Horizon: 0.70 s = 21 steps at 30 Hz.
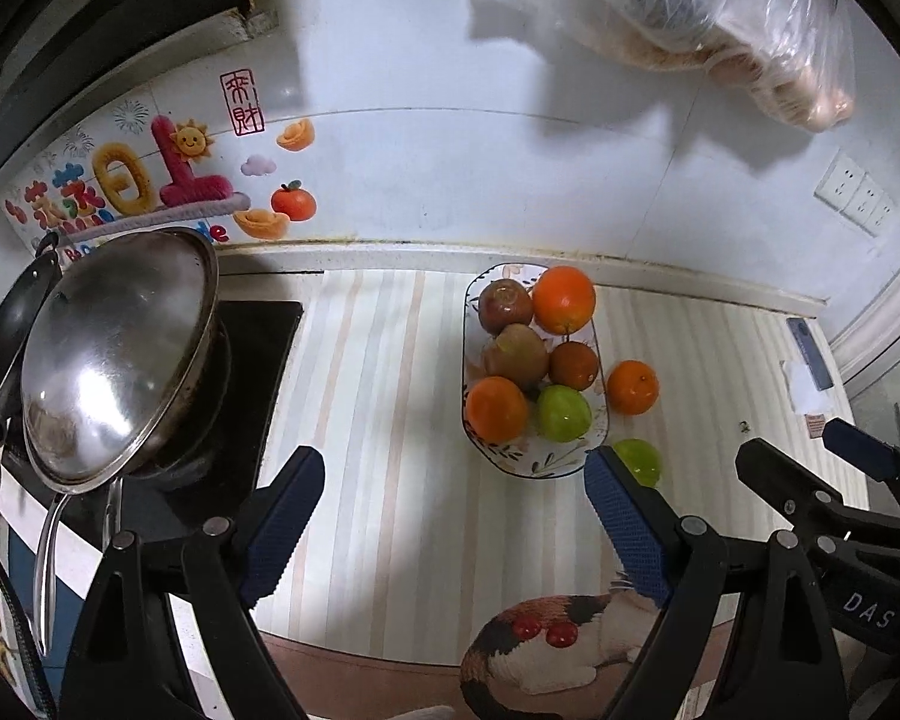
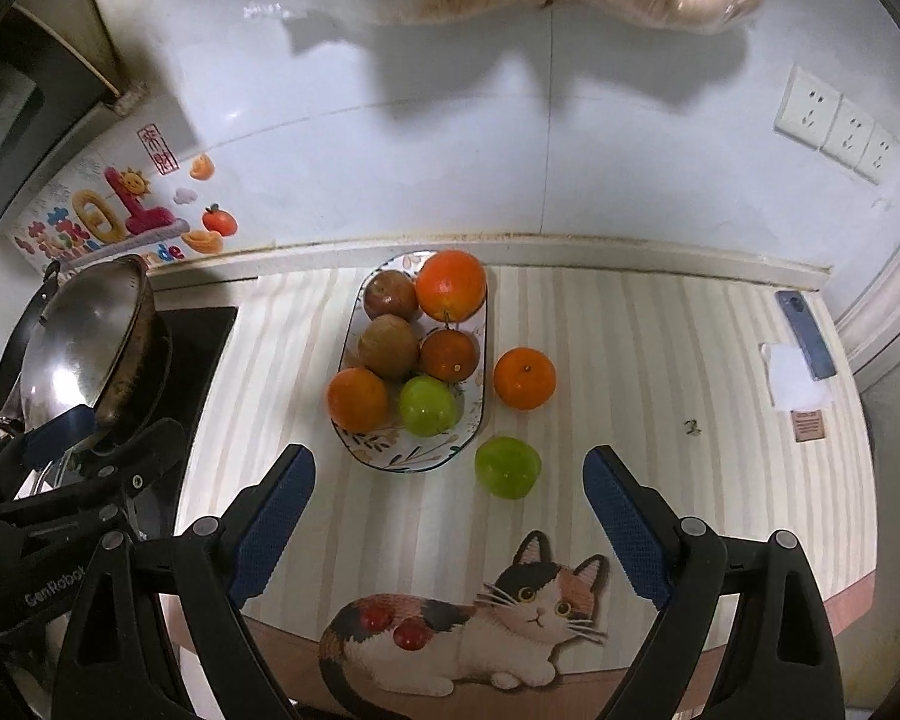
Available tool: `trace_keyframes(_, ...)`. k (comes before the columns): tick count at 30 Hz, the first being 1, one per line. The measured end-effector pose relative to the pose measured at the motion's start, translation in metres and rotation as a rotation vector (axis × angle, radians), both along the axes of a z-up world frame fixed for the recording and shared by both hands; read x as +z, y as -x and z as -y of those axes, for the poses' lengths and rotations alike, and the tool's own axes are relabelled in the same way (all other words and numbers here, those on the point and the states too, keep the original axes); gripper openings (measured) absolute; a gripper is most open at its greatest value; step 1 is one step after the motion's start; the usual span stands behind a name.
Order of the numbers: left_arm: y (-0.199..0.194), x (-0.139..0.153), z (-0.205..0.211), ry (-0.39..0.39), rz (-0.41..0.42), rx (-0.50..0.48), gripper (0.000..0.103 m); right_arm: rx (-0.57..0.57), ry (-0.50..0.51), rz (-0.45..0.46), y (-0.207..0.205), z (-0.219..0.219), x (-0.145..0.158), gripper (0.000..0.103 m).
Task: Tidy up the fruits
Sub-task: 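Lift both open tools away from the plate, then grasp the green apple with the left tool while the right tool grasps the orange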
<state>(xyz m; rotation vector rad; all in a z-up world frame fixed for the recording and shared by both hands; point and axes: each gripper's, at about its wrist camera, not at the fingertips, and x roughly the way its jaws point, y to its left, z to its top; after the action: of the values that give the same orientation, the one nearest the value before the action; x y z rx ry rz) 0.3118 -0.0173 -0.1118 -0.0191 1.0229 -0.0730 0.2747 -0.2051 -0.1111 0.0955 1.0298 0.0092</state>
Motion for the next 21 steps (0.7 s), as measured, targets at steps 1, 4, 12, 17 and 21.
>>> trace_keyframes(1, 0.002, 0.002, 0.0, 0.002, 0.003, -0.001, 0.089, 0.0, -0.003, 0.005, 0.003, 0.0, 0.002, 0.093)
trace_keyframes(4, 0.007, 0.006, -0.001, 0.013, 0.007, -0.005, 0.089, -0.001, -0.022, 0.02, 0.011, -0.001, 0.01, 0.093)
trace_keyframes(12, -0.001, -0.009, 0.009, -0.005, -0.031, -0.034, 0.098, -0.056, -0.149, -0.003, 0.009, 0.023, 0.0, 0.093)
trace_keyframes(17, -0.021, -0.045, 0.035, -0.028, -0.104, -0.074, 0.099, -0.155, -0.276, -0.123, -0.012, 0.071, -0.052, 0.093)
trace_keyframes(21, -0.041, -0.081, 0.073, -0.004, -0.203, -0.125, 0.099, -0.241, -0.325, -0.193, -0.024, 0.113, -0.098, 0.093)
